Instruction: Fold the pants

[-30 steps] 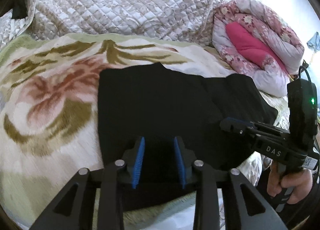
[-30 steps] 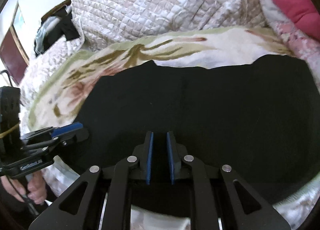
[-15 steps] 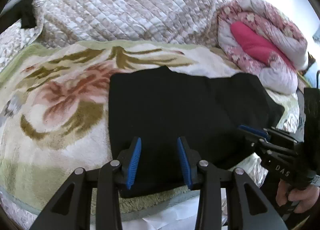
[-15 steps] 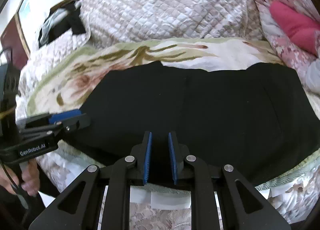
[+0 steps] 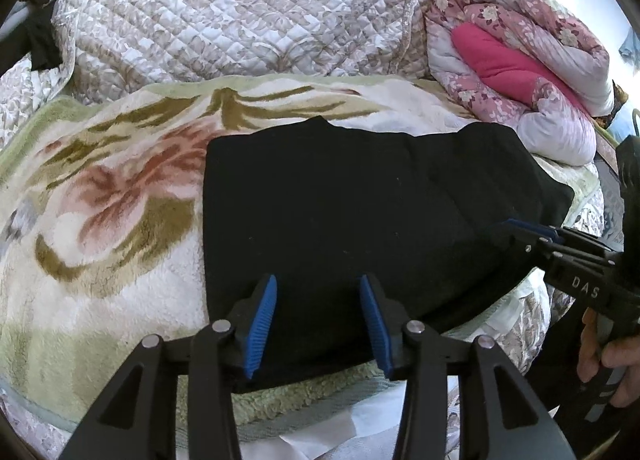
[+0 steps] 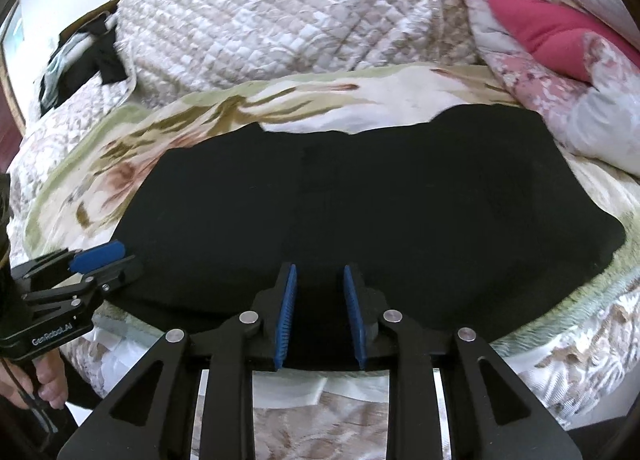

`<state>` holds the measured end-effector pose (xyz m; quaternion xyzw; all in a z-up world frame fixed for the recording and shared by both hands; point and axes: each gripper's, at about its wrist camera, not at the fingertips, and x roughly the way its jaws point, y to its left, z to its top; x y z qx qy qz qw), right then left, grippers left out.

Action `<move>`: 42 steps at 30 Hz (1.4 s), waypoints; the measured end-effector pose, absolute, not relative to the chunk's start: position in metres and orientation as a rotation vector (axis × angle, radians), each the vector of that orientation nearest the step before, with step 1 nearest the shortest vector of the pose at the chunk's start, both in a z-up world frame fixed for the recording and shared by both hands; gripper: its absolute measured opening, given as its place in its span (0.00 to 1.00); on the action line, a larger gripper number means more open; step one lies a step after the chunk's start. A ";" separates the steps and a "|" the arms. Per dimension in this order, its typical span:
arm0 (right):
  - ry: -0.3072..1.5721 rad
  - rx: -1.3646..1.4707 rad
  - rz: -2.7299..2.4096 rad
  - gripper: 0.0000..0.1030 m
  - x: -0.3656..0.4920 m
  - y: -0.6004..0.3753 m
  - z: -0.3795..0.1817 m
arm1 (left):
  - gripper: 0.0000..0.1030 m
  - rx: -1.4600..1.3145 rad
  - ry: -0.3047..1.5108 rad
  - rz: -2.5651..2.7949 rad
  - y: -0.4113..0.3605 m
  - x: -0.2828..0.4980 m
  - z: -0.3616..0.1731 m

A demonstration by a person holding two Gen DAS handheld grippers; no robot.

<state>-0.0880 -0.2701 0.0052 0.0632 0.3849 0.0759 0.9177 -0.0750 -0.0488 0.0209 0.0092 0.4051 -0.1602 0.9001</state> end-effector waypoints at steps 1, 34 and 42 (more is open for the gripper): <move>0.791 0.137 0.145 0.33 -0.087 -0.273 0.006 | 0.45 0.017 0.840 -0.332 -0.049 -0.075 0.022; 0.652 0.661 -0.220 0.56 -0.103 -0.417 0.002 | 0.45 -0.017 0.831 -0.324 -0.040 -0.066 0.027; 0.663 0.691 -0.244 0.56 -0.083 -0.427 -0.005 | 0.45 -0.016 0.833 -0.314 -0.040 -0.067 0.028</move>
